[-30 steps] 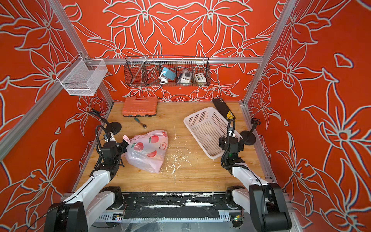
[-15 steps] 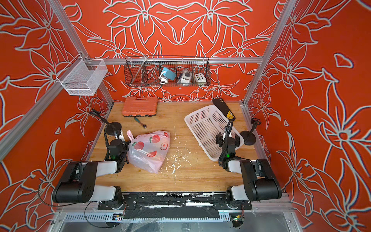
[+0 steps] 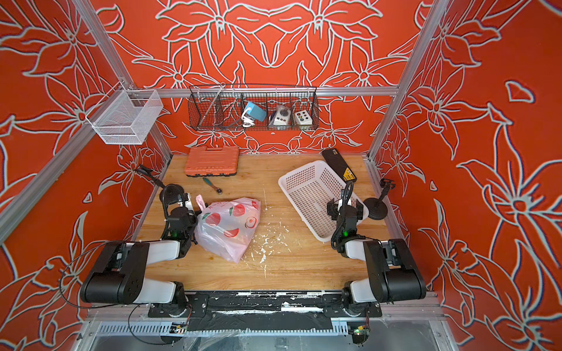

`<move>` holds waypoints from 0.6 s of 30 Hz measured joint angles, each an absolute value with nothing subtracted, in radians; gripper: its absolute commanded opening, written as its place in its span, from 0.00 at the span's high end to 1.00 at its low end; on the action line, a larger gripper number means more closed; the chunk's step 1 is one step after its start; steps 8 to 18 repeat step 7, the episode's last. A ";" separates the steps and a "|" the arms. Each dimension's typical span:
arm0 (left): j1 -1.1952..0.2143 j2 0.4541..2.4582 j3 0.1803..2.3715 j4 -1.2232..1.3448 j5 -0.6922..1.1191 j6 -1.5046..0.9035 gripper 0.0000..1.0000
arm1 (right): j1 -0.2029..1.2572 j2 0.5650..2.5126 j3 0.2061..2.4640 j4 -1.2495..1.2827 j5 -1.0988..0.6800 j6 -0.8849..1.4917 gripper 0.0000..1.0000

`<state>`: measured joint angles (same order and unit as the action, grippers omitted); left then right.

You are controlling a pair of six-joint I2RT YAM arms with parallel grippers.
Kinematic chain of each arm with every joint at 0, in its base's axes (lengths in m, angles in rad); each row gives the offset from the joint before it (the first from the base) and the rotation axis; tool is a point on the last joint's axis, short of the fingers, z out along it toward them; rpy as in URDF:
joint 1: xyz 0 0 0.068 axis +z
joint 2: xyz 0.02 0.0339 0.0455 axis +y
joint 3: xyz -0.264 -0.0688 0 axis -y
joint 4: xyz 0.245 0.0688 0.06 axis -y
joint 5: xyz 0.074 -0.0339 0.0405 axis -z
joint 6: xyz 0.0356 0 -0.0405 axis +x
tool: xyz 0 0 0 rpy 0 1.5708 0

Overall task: Place the pineapple into a plastic bag & tie a knot
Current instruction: Reset both arms

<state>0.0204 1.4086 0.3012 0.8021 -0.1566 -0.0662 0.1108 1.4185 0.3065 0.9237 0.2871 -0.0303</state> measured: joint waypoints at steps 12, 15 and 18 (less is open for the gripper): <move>0.020 1.409 0.301 0.802 -0.157 -0.066 0.01 | 0.088 1.422 0.328 0.907 0.271 -0.020 0.02; 0.020 1.409 0.301 0.802 -0.157 -0.066 0.01 | 0.088 1.422 0.328 0.907 0.271 -0.020 0.02; 0.020 1.409 0.301 0.802 -0.157 -0.066 0.01 | 0.088 1.422 0.328 0.907 0.271 -0.020 0.02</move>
